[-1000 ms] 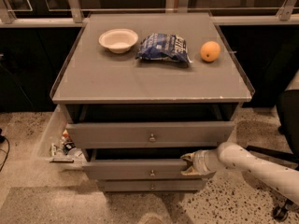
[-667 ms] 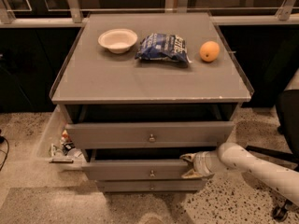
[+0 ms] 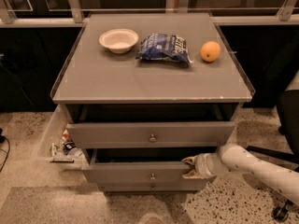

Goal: Open middle drawer

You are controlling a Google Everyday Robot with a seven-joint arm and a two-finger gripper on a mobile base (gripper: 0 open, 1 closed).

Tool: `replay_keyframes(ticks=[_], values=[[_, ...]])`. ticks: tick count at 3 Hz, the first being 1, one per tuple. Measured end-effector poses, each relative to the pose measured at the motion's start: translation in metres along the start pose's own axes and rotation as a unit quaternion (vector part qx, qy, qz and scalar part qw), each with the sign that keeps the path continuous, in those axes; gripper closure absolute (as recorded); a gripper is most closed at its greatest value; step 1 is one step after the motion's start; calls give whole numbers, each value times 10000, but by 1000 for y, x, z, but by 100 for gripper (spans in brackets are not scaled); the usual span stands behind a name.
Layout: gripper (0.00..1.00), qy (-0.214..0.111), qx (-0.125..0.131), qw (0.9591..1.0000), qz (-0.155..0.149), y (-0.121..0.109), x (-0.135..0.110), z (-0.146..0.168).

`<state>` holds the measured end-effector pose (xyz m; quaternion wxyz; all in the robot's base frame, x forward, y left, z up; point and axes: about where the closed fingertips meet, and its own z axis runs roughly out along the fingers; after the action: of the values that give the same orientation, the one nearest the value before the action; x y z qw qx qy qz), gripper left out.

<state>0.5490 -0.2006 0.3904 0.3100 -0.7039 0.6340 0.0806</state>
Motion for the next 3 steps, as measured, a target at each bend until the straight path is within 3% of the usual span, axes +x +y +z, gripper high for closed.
replay_keyframes(ticks=[1,2,3], values=[[100,0,0,10000,0,-1,-2,-1],[100,9,-27,10000,11,4,-4,-1],[82,9,-27,10000,11,4,-4,-1]])
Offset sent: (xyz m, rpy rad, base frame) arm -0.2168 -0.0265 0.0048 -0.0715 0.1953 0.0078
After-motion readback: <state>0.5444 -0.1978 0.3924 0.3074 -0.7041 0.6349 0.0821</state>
